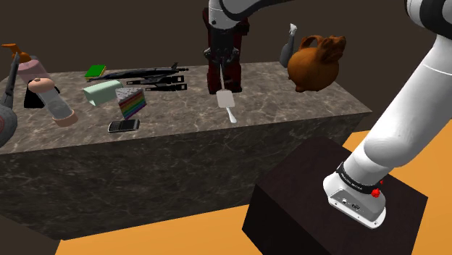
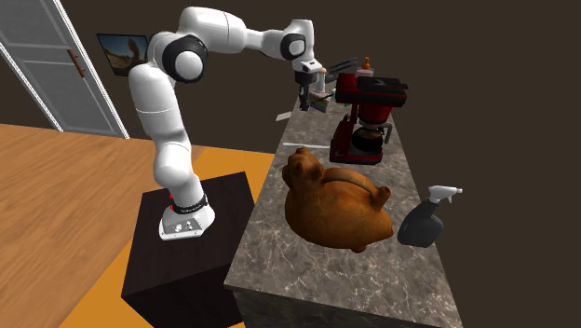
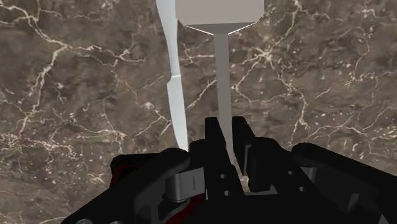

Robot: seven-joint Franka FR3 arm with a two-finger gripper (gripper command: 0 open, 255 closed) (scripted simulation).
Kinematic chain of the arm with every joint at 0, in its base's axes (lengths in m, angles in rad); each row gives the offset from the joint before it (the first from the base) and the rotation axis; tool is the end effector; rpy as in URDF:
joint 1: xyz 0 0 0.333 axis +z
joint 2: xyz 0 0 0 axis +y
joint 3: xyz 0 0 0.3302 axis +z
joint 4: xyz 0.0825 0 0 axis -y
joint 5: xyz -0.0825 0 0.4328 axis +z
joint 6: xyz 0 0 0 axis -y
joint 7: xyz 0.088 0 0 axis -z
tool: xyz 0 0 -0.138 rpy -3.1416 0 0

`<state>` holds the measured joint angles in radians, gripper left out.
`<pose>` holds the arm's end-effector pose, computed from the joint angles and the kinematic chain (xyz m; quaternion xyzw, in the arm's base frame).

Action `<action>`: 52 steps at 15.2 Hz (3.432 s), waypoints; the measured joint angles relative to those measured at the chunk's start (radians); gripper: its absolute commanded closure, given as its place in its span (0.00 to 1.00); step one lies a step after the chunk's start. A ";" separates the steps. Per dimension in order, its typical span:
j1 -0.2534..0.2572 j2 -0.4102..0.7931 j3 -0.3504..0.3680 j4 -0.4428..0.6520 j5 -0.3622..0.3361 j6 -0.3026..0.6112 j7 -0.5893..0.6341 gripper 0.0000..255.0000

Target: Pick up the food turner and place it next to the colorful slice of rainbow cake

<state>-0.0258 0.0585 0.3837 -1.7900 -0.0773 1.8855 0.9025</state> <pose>0.5970 0.2107 0.4866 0.9654 -0.2585 0.0321 0.0088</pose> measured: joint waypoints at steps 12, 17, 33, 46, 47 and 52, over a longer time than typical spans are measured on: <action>0.190 0.370 0.052 0.452 -0.161 -0.129 0.225 1.00; 0.187 0.377 0.050 0.394 -0.167 -0.065 0.236 1.00; 0.181 0.417 0.036 0.238 -0.194 0.125 0.266 1.00; 0.184 0.457 0.023 0.183 -0.218 0.217 0.285 1.00; 0.184 0.457 0.023 0.183 -0.218 0.217 0.285 1.00; 0.184 0.457 0.023 0.183 -0.218 0.217 0.285 0.00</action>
<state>0.1582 0.5155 0.4070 -1.6072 -0.2952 2.1024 1.1875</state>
